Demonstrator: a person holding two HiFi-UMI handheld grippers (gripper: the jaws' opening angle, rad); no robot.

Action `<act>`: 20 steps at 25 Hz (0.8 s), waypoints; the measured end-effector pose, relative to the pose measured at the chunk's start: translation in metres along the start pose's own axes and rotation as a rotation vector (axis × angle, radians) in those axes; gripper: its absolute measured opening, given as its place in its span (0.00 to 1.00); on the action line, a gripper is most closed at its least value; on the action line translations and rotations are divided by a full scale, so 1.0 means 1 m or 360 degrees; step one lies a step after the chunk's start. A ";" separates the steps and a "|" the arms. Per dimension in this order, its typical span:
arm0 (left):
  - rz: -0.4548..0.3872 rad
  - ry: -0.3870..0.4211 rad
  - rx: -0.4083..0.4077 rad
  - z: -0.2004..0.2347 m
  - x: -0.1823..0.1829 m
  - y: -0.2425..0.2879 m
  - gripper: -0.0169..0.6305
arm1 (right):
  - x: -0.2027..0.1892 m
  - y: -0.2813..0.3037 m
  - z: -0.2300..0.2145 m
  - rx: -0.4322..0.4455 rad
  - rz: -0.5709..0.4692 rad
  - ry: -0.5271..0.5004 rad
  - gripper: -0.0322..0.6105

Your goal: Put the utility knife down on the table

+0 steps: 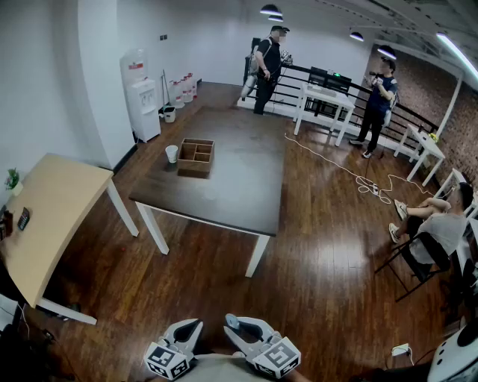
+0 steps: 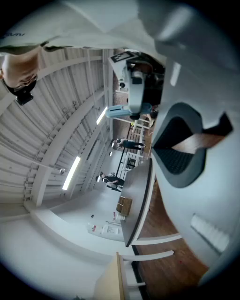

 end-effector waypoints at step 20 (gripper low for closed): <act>-0.0105 0.0052 0.0024 0.157 0.076 0.002 0.03 | 0.036 0.187 -0.020 0.0016 0.0094 -0.0135 0.16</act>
Point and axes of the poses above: the fingertips, and each gripper's own axes: y forward along the fingers, z to its left, x out of its top, the point moved 9 cm from there along -y, backward along the fingers, and after that the axes turned 12 degrees about -z, right-handed, at the moved point
